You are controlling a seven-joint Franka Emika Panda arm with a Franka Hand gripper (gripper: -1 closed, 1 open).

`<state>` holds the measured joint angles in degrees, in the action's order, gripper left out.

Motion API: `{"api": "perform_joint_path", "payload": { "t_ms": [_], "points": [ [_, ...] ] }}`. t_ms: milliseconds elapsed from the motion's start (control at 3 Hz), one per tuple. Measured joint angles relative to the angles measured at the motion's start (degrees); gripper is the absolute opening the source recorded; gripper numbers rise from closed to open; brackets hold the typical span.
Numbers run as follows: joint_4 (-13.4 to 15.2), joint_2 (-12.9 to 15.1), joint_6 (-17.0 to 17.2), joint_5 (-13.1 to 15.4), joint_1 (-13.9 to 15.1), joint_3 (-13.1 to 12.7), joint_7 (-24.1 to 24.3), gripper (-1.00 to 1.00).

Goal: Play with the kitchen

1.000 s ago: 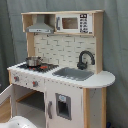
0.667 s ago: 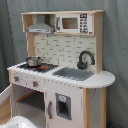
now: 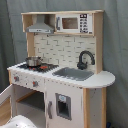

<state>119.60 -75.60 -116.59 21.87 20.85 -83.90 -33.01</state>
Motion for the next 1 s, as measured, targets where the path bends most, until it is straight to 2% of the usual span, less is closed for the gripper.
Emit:
{"api": "perform_joint_path", "payload": {
  "t_ms": [667,1000],
  "points": [
    [0.36,-4.94,-10.82,1.28,3.29,-0.78,3.14,1.0],
    [1.86,-8.15,-16.17,1.28,3.39,-0.44,3.55,1.0]
  ]
}}
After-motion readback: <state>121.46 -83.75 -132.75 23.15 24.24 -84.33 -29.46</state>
